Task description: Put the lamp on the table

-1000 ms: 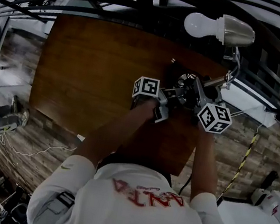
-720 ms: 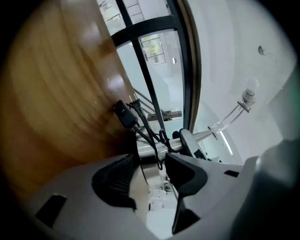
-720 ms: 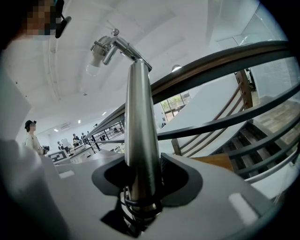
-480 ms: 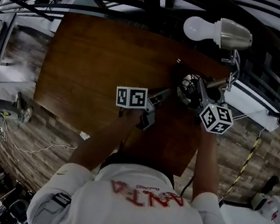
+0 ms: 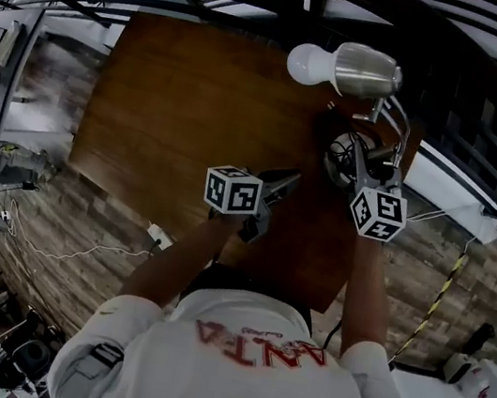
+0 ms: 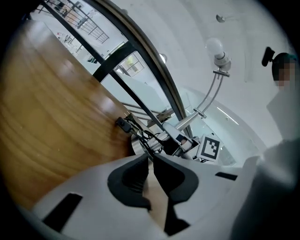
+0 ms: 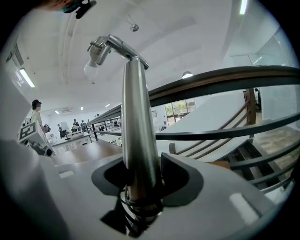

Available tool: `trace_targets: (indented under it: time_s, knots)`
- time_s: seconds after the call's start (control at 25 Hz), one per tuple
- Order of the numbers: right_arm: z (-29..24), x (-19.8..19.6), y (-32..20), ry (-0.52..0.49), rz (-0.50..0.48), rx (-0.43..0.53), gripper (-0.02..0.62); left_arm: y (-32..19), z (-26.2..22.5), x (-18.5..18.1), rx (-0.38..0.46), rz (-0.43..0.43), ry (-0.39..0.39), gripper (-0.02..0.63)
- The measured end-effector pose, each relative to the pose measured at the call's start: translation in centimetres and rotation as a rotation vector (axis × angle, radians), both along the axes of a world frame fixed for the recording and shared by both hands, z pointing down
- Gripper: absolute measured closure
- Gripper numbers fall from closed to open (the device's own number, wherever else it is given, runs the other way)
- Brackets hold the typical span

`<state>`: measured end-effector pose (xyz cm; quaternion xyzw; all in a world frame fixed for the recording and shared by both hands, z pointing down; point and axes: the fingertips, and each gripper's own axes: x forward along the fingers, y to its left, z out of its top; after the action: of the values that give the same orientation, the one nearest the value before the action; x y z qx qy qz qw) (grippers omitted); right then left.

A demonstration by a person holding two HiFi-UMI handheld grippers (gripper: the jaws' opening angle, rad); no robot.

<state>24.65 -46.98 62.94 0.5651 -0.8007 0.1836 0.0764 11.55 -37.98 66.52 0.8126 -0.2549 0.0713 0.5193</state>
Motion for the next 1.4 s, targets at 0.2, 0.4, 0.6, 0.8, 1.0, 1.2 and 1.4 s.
trace_targets:
  time_s: [0.2,0.4,0.6,0.8,1.0,1.2,1.4]
  knots:
    - [0.2,-0.6,0.5,0.025,-0.027,0.012,0.408,0.8,-0.2,-1.1,0.011,-0.055,0.018,0.566]
    - [0.8,-0.6,0.6,0.036,-0.041,0.007,0.408,0.2,-1.0,-2.2,0.134,-0.072,-0.091,0.572]
    - [1.2,-0.8,1.0,0.060,-0.034,-0.008,0.408,0.7,-2.6,-3.1,0.168,-0.071,-0.111,0.572]
    - [1.4,-0.7,1.4,0.065,0.023,-0.006,0.407,1.9,-3.1,-4.8,0.168,-0.107,-0.128,0.572]
    - [1.1,-0.3,1.7,0.018,0.109,-0.030,0.403,2.9,-4.7,-7.1,0.195,-0.129,-0.129,0.572]
    - [0.6,-0.2,4.7,-0.032,0.134,-0.062,0.403,3.2,-7.6,-9.7,0.276,-0.136,-0.133,0.572]
    - [-0.5,0.9,10.4,-0.116,0.219,-0.101,0.425,4.2,-10.9,-10.9,0.360,-0.140,-0.128,0.572]
